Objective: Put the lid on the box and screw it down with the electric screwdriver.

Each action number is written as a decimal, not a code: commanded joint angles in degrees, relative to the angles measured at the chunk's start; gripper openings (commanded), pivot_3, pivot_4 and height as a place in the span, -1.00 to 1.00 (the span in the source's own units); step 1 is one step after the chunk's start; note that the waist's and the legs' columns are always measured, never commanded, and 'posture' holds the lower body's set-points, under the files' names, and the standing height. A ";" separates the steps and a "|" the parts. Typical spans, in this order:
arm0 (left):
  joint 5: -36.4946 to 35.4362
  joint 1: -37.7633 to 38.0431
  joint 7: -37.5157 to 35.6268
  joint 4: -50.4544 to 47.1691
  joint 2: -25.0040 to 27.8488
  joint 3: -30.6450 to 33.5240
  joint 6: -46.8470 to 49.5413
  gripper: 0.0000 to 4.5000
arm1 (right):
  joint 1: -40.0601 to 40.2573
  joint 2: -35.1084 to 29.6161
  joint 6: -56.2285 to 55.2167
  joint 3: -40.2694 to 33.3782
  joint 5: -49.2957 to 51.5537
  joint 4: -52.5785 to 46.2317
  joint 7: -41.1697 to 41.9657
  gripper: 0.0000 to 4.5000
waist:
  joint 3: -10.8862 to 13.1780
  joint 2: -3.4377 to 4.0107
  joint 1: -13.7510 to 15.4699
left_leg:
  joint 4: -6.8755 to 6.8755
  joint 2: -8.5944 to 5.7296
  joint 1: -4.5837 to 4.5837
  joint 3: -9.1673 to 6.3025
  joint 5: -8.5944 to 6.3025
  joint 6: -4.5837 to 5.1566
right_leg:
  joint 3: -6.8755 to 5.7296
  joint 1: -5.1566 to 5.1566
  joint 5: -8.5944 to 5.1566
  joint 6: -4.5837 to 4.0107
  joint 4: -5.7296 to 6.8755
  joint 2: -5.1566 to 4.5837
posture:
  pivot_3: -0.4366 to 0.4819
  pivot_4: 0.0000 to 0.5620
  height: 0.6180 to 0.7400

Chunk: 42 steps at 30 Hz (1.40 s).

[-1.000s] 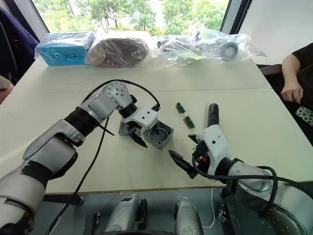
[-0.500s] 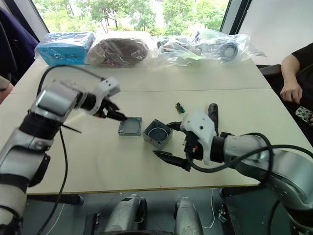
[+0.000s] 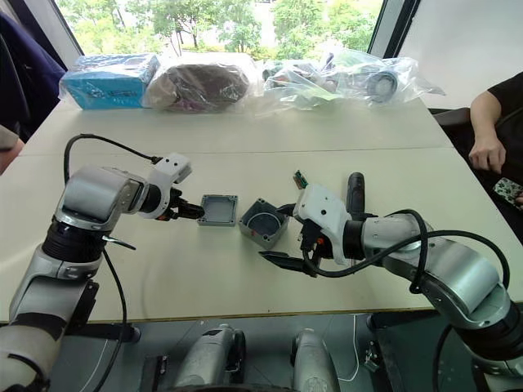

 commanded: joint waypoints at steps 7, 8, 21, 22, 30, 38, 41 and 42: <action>-0.98 -3.05 7.66 7.59 -5.07 2.89 -1.00 0.44 | 2.91 4.24 2.15 -2.33 -0.20 -5.23 -5.80 1.00 | -0.03 0.03 -0.03 | 0.00 -0.02 0.03 -0.01 0.00 0.00 | -0.01 0.02 0.00 0.00 0.01 -0.01 | -0.05 -0.47 1.00; -1.04 -3.15 8.23 8.08 -5.36 3.03 -1.06 0.44 | 2.95 4.50 2.42 -2.40 -0.22 -5.42 -6.23 1.00 | -0.04 0.04 0.01 | 0.00 -0.02 0.03 -0.01 0.00 -0.01 | -0.01 0.02 0.00 0.00 0.02 -0.01 | -0.05 -0.47 1.00; -2.43 -1.25 15.18 7.33 -9.68 5.07 -0.49 -0.61 | 2.17 6.28 4.91 -3.45 0.54 -5.94 -8.57 1.00 | -0.08 0.06 0.05 | 0.00 -0.03 0.13 -0.03 0.01 -0.03 | -0.01 0.15 0.01 -0.01 0.02 -0.05 | -0.05 -0.47 1.00; -2.56 -0.95 15.67 6.78 -10.10 5.52 -0.20 -0.80 | 2.15 6.29 4.94 -3.66 0.55 -5.56 -8.42 1.00 | -0.08 0.06 0.04 | 0.00 -0.03 0.13 -0.03 0.01 -0.03 | -0.01 0.15 0.01 -0.01 0.02 -0.04 | -0.05 -0.47 1.00; -3.13 0.69 18.65 3.54 -11.34 10.86 -1.69 -0.98 | 4.14 7.41 4.24 -7.10 2.21 -1.36 -6.05 1.00 | -0.08 0.06 -0.03 | 0.00 -0.03 0.13 -0.03 0.01 -0.03 | -0.02 0.16 0.01 -0.01 0.01 -0.04 | -0.05 -0.47 1.00; -8.32 -1.54 17.23 1.85 -14.57 22.73 -35.99 -0.98 | -7.10 21.26 7.71 -12.79 9.55 12.55 -16.12 1.00 | -0.05 0.03 -0.07 | -0.03 0.00 -0.01 0.02 0.06 -0.14 | -0.01 -0.07 0.10 -0.14 -0.01 -0.10 | -0.05 -0.47 1.00; -9.30 -2.38 16.66 2.01 -16.81 22.11 -43.21 -0.98 | -12.80 26.01 9.72 -13.28 10.70 18.97 -19.37 1.00 | -0.06 0.04 0.05 | -0.04 -0.01 -0.01 0.02 0.07 -0.15 | -0.03 -0.05 0.12 -0.16 -0.04 -0.11 | -0.05 -0.47 1.00; -9.55 -2.58 16.76 1.95 -17.69 21.69 -44.71 -0.98 | -14.43 27.45 10.20 -13.80 10.99 21.00 -20.49 1.00 | -0.06 0.04 0.01 | -0.05 -0.02 -0.01 0.02 0.07 -0.15 | -0.03 -0.04 0.12 -0.16 -0.05 -0.11 | -0.05 -0.47 1.00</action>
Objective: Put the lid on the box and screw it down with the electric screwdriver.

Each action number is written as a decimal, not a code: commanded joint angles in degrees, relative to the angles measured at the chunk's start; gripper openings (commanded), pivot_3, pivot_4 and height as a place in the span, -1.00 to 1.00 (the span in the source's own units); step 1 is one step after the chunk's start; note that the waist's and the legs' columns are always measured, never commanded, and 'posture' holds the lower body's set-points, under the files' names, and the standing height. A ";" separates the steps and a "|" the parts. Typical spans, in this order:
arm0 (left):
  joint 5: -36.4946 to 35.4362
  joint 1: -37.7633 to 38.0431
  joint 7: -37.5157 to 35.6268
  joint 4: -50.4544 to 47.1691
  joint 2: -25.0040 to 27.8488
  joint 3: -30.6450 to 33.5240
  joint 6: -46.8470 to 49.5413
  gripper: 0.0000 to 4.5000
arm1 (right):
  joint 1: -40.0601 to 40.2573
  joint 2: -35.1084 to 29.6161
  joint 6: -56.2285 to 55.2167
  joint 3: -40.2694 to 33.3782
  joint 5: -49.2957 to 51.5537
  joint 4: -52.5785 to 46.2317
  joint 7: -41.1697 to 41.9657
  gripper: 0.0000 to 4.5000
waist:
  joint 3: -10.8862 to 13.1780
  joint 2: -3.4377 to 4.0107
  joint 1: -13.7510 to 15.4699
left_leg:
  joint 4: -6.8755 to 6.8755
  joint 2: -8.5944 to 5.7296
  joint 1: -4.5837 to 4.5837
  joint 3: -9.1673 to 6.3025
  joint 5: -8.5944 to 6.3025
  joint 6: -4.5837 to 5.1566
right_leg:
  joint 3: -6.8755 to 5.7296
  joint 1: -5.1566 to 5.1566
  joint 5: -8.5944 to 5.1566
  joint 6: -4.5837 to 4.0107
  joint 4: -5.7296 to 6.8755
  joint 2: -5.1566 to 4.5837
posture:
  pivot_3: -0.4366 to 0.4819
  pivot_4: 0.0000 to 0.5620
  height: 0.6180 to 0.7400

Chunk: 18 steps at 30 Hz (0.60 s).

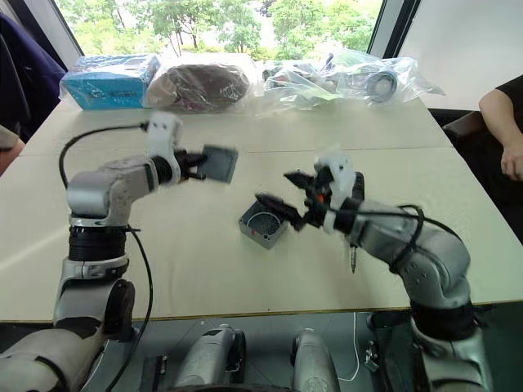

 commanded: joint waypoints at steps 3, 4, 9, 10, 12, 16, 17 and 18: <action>-2.36 -1.31 -0.68 -2.76 -4.04 -2.00 -10.46 -0.98 | -8.22 6.54 2.07 -3.44 2.46 9.67 -5.44 1.00 | 0.00 0.00 -0.13 | -0.03 -0.05 -0.02 0.04 0.00 0.01 | 0.01 0.01 0.00 0.01 -0.01 -0.02 | -0.05 -0.47 1.00; -2.30 -1.10 -0.81 -3.03 -4.57 -2.78 -11.40 -0.98 | -9.28 7.10 2.16 -3.90 2.63 10.99 -5.63 1.00 | 0.01 0.01 -0.22 | -0.02 -0.05 -0.02 0.08 0.00 0.01 | 0.02 0.00 0.01 0.01 -0.01 -0.02 | -0.05 -0.47 1.00; -3.28 0.45 -0.63 -5.99 -6.65 -4.78 -12.32 -0.98 | -12.18 8.35 3.04 -6.48 3.80 14.20 -6.83 1.00 | 0.01 0.01 -0.32 | -0.04 -0.05 -0.01 0.12 -0.01 0.02 | 0.04 -0.01 0.02 0.03 -0.01 0.03 | -0.05 -0.47 1.00; -3.86 1.05 -0.61 -6.91 -6.99 -4.90 -12.01 -0.98 | -12.57 8.58 3.30 -7.50 4.55 14.54 -7.39 1.00 | 0.01 0.01 -0.35 | -0.04 -0.04 -0.01 0.12 -0.01 0.02 | 0.04 -0.01 0.02 0.04 -0.01 0.04 | -0.05 -0.47 1.00; -4.56 1.78 -0.62 -7.92 -7.15 -5.13 -11.66 -0.98 | -12.90 8.61 3.67 -8.41 5.21 14.70 -7.92 1.00 | 0.01 0.02 -0.39 | -0.05 -0.03 -0.01 0.11 -0.01 0.02 | 0.04 -0.02 0.02 0.04 0.00 0.05 | -0.05 -0.47 1.00; -5.07 2.06 -0.41 -8.06 -6.86 -5.44 -11.49 -0.98 | -12.72 8.67 4.53 -9.60 6.50 14.02 -8.79 1.00 | 0.01 0.02 -0.41 | -0.05 -0.03 0.00 0.11 -0.01 0.02 | 0.04 -0.02 0.02 0.04 0.00 0.07 | -0.05 -0.47 1.00; -5.16 2.02 -0.39 -7.97 -6.79 -5.46 -11.49 -0.98 | -12.63 8.67 4.71 -9.77 6.80 13.76 -9.00 1.00 | 0.01 0.02 -0.38 | -0.05 -0.03 0.00 0.10 0.00 0.03 | 0.04 -0.02 0.02 0.04 0.00 0.07 | -0.05 -0.47 1.00; -5.25 1.99 -0.35 -7.92 -6.73 -5.49 -11.49 -0.98 | -12.58 8.65 4.84 -9.87 7.05 13.59 -9.18 1.00 | 0.01 0.02 -0.38 | -0.05 -0.03 0.00 0.11 -0.01 0.02 | 0.04 -0.02 0.02 0.04 0.00 0.07 | -0.05 -0.47 1.00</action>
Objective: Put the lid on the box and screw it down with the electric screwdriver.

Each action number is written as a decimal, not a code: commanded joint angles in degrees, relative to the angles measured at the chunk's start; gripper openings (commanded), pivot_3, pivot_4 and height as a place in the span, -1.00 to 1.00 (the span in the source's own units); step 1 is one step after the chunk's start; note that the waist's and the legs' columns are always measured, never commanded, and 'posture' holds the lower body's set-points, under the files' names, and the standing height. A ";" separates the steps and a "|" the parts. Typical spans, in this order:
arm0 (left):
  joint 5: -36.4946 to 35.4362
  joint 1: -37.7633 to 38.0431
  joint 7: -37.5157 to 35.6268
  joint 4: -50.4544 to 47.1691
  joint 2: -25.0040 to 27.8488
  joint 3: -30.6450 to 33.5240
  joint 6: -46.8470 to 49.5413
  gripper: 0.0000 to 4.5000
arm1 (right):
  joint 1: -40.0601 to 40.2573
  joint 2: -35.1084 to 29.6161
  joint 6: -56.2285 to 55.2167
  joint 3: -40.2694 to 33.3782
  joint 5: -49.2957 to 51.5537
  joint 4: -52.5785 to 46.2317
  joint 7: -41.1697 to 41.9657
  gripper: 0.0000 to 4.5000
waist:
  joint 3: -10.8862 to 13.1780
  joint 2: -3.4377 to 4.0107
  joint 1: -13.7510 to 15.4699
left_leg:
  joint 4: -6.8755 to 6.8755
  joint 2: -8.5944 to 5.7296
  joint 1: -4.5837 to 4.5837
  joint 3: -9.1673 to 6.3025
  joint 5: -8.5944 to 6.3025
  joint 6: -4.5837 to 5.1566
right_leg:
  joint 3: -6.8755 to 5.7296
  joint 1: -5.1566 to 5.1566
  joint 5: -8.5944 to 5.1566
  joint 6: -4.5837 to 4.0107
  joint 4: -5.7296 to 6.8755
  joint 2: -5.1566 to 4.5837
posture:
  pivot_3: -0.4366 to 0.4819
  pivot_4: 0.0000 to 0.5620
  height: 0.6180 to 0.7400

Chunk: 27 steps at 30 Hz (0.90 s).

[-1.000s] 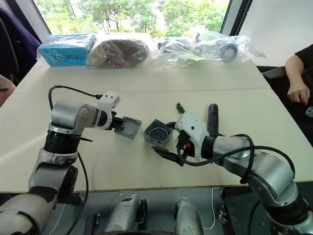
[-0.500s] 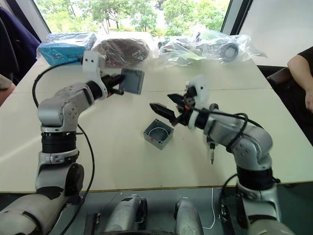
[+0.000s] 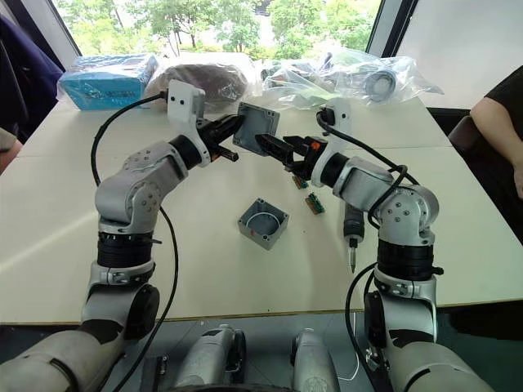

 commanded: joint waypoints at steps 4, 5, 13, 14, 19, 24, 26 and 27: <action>-1.90 -1.15 0.09 -2.10 0.39 -0.36 -0.57 -1.00 | -1.28 0.64 0.44 -1.97 3.01 -2.47 -1.36 0.90 | 0.00 0.00 0.01 | 0.00 0.00 0.00 0.00 0.00 0.00 | 0.00 0.00 0.00 0.00 0.00 0.00 | -0.05 -0.47 1.00; -2.12 -1.16 0.04 -2.21 0.34 -0.45 -0.42 -1.00 | -1.20 0.79 0.35 -1.98 3.14 -2.51 -1.55 0.78 | 0.00 0.00 0.00 | 0.00 0.00 0.00 0.00 0.00 0.00 | 0.00 0.00 0.00 0.00 0.00 0.00 | -0.05 -0.47 1.00; -3.50 -0.61 -0.26 -3.15 0.87 -0.96 -0.15 -1.00 | -0.66 1.60 -0.14 -1.97 3.55 -2.68 -2.28 -0.43 | 0.00 0.00 -0.03 | 0.00 0.00 0.00 0.00 0.00 0.00 | 0.00 0.00 0.00 0.00 -0.01 0.01 | -0.05 -0.47 1.00; -3.65 -0.51 -0.29 -3.29 0.99 -0.95 -0.10 -1.00 | -0.60 1.65 -0.19 -1.98 3.67 -2.77 -2.34 -0.61 | 0.00 0.01 -0.05 | -0.01 0.00 0.00 -0.01 0.00 0.00 | 0.00 0.00 0.00 0.00 -0.01 0.01 | -0.05 -0.47 1.00; -4.36 0.26 -0.85 -3.46 2.01 -0.84 -0.18 -1.00 | -0.15 1.72 -0.15 -1.97 4.27 -3.21 -2.61 -0.92 | 0.01 0.01 -0.07 | -0.01 0.01 0.00 -0.01 0.00 0.00 | 0.00 0.00 0.00 0.00 -0.01 0.01 | -0.05 -0.47 1.00; -6.09 0.26 -2.13 -2.45 3.44 0.04 -0.04 -0.58 | 0.71 0.99 -0.34 -0.98 4.25 -4.57 -1.59 -0.92 | 0.01 0.01 -0.07 | -0.02 0.01 0.00 -0.01 0.00 0.00 | 0.00 0.00 0.00 0.00 -0.02 0.02 | -0.05 -0.47 1.00; -6.96 -0.17 -2.87 -1.45 4.45 0.92 -0.27 -0.26 | 1.15 0.53 -0.59 -0.47 3.71 -5.32 -1.06 -0.92 | 0.01 0.02 -0.05 | -0.02 0.01 0.00 -0.02 0.00 0.00 | 0.00 0.00 0.00 0.00 -0.02 0.02 | -0.05 -0.47 1.00; -7.57 -0.33 -3.25 -1.11 4.99 1.31 -0.19 -0.07 | 1.34 0.38 -0.83 -0.29 3.44 -5.64 -0.79 -0.92 | 0.01 0.02 -0.08 | -0.03 0.01 0.00 -0.02 0.00 0.00 | 0.00 -0.01 -0.01 0.00 -0.02 0.02 | -0.05 -0.47 1.00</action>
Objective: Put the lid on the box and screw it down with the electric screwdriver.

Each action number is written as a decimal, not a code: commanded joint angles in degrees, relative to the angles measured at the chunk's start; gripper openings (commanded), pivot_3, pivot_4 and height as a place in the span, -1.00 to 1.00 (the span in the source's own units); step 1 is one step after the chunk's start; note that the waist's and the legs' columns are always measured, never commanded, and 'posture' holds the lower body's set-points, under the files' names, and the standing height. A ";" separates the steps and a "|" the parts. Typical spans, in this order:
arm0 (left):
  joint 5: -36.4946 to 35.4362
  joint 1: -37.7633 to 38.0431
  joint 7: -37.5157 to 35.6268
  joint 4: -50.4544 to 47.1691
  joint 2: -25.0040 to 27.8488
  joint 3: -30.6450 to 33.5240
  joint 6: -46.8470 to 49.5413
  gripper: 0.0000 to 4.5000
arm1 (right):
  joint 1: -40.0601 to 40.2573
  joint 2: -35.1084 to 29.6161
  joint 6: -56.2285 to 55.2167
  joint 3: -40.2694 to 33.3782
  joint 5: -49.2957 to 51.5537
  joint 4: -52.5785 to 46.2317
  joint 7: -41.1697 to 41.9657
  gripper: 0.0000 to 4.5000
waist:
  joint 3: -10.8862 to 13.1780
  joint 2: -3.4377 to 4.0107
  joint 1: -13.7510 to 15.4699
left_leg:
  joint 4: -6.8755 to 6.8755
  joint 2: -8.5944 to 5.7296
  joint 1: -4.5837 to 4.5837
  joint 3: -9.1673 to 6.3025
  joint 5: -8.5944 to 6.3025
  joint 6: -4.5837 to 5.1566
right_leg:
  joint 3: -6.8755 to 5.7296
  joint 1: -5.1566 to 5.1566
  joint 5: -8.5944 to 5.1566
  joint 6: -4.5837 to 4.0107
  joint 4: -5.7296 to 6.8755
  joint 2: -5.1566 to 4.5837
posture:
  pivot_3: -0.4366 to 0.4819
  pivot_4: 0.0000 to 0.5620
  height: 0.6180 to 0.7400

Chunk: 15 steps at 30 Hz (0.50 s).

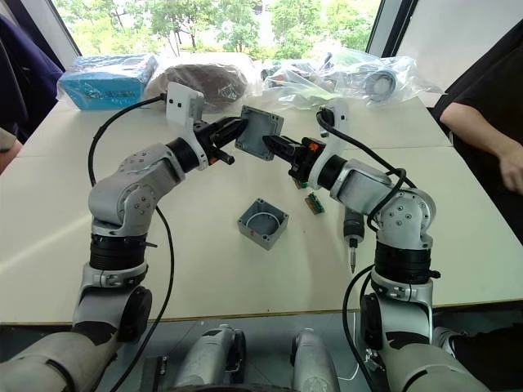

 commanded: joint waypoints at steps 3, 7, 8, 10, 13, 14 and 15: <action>-6.73 -2.62 -4.29 1.34 4.49 6.06 3.56 0.47 | 1.61 -4.02 -4.77 2.51 -5.16 -7.11 4.77 -0.92 | 0.01 0.01 -0.13 | -0.01 0.00 0.00 0.00 0.00 0.00 | 0.00 -0.01 0.00 0.00 0.00 0.00 | -0.05 -0.47 1.00; -11.06 -3.81 -7.90 3.66 9.86 8.96 7.89 0.47 | 7.49 -11.99 -15.58 8.61 -18.45 -13.31 11.76 -0.92 | 0.02 0.02 -0.10 | -0.03 -0.01 -0.01 0.00 0.00 0.00 | -0.01 -0.03 -0.02 0.03 -0.03 0.01 | -0.05 -0.47 1.00; -10.99 -3.79 -8.47 4.52 11.13 9.04 7.86 0.34 | 10.28 -14.50 -22.51 10.54 -24.37 -14.87 14.61 -0.92 | 0.02 0.02 -0.14 | -0.04 -0.03 -0.01 -0.01 0.00 0.00 | -0.02 -0.02 -0.03 0.04 -0.05 0.01 | -0.05 -0.47 1.00; -11.64 -3.62 -9.67 5.74 12.73 9.23 8.51 0.09 | 14.41 -18.94 -33.68 13.86 -34.21 -16.31 18.89 -0.92 | 0.02 0.02 0.10 | -0.05 -0.06 -0.01 0.00 0.00 0.00 | -0.01 -0.01 -0.04 0.06 -0.08 0.01 | -0.05 -0.47 1.00; -12.12 -2.76 -12.14 6.24 13.89 7.68 8.59 -0.47 | 19.97 -25.20 -51.17 18.86 -49.95 -15.05 22.30 -0.92 | 0.04 -0.01 0.04 | -0.05 -0.14 0.00 0.04 0.00 -0.01 | 0.00 0.00 -0.08 0.12 -0.11 0.01 | -0.05 -0.47 1.00; -12.23 -2.56 -12.83 6.39 13.91 7.01 8.61 -0.63 | 21.21 -26.25 -56.13 19.66 -53.92 -14.05 22.41 -0.92 | 0.06 -0.03 -0.02 | -0.05 -0.13 0.00 0.03 0.00 -0.02 | 0.00 0.00 -0.08 0.12 -0.11 0.01 | -0.05 -0.47 1.00; -12.30 -2.34 -13.52 6.44 13.80 6.31 8.72 -0.79 | 22.06 -27.10 -61.23 20.34 -58.12 -12.75 21.90 -0.92 | 0.06 -0.03 -0.03 | -0.05 -0.12 0.00 0.04 0.01 -0.03 | 0.00 0.00 -0.08 0.12 -0.13 0.01 | -0.05 -0.47 1.00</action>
